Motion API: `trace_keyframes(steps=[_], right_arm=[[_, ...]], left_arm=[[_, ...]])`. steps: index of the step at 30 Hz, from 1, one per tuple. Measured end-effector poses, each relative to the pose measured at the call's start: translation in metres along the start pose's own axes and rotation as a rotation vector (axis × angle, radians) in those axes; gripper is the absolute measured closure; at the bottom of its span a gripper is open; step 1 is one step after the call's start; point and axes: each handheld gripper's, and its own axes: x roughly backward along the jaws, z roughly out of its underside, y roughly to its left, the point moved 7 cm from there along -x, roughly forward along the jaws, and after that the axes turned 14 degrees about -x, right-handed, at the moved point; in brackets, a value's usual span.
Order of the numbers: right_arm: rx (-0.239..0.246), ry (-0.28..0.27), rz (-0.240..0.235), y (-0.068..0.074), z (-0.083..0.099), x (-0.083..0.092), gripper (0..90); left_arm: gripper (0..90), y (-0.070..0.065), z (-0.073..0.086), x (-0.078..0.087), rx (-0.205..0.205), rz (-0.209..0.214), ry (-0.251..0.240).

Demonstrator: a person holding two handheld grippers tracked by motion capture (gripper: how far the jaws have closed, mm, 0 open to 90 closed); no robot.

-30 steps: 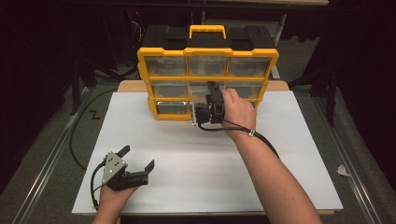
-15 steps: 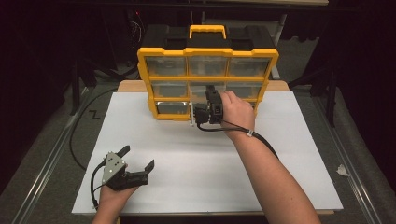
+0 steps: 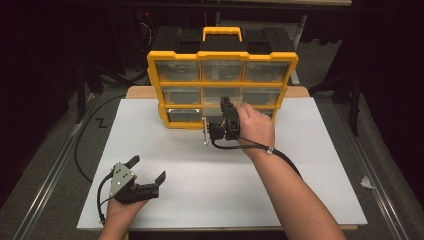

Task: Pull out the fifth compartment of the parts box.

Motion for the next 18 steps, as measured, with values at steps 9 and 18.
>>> trace_keyframes(steps=[9,18], right_arm=[[-0.008,-0.009,0.003,0.002,-0.001,0.014,78.2],[-0.010,-0.024,0.008,0.002,-0.002,0.028,78.3]], left_arm=[[0.2,0.000,0.000,-0.001,-0.001,0.003,0.000],[0.2,0.000,0.000,-0.003,-0.010,0.004,0.002]])
